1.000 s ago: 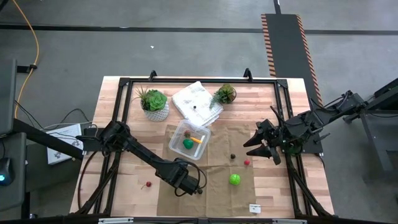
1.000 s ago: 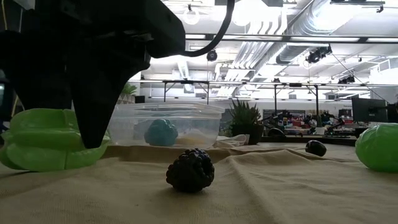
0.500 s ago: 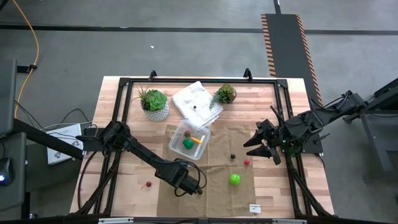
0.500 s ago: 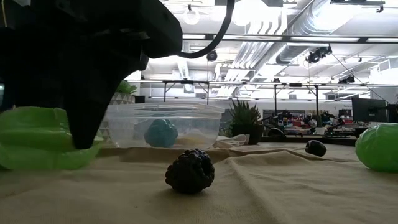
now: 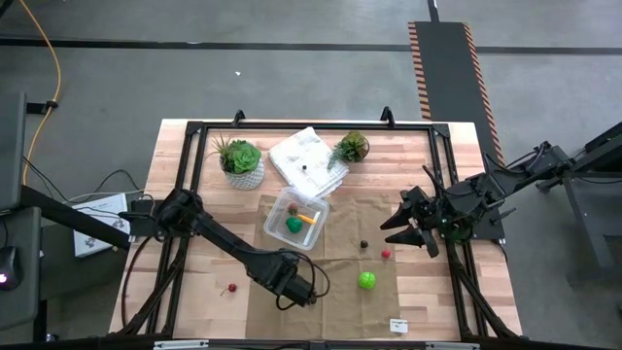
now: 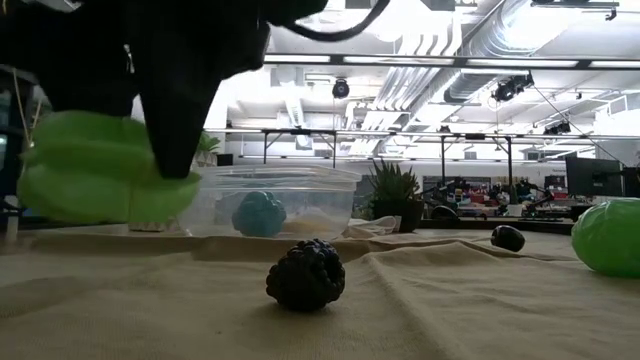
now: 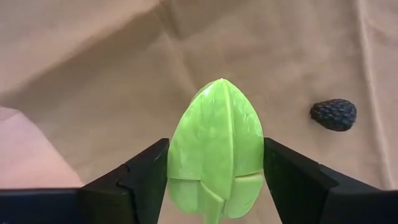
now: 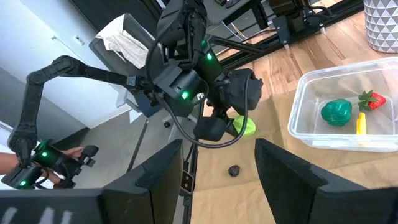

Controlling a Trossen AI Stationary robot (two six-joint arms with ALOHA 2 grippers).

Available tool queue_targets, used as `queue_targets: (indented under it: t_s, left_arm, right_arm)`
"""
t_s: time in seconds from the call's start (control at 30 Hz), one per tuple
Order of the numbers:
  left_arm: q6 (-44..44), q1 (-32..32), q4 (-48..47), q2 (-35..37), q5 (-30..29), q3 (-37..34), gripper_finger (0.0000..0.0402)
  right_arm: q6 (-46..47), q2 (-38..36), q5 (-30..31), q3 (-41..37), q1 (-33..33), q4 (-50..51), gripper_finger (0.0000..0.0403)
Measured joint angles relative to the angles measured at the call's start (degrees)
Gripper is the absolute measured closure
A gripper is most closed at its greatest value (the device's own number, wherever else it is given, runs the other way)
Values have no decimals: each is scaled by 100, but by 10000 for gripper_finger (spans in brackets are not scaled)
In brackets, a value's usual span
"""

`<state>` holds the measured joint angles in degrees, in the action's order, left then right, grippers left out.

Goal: Pick and placing Produce into tupperware
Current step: Put the green starfruit into transparent bin

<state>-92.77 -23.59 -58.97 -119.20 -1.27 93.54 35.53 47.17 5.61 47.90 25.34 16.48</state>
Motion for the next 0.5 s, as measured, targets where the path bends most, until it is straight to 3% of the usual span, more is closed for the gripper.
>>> queue_targets:
  t_s: [0.5]
  left_arm:
    - [493,0,-1057,-4,-744,1177,178]
  right_arm:
    - [-105,-1,8,0,1,-171,213]
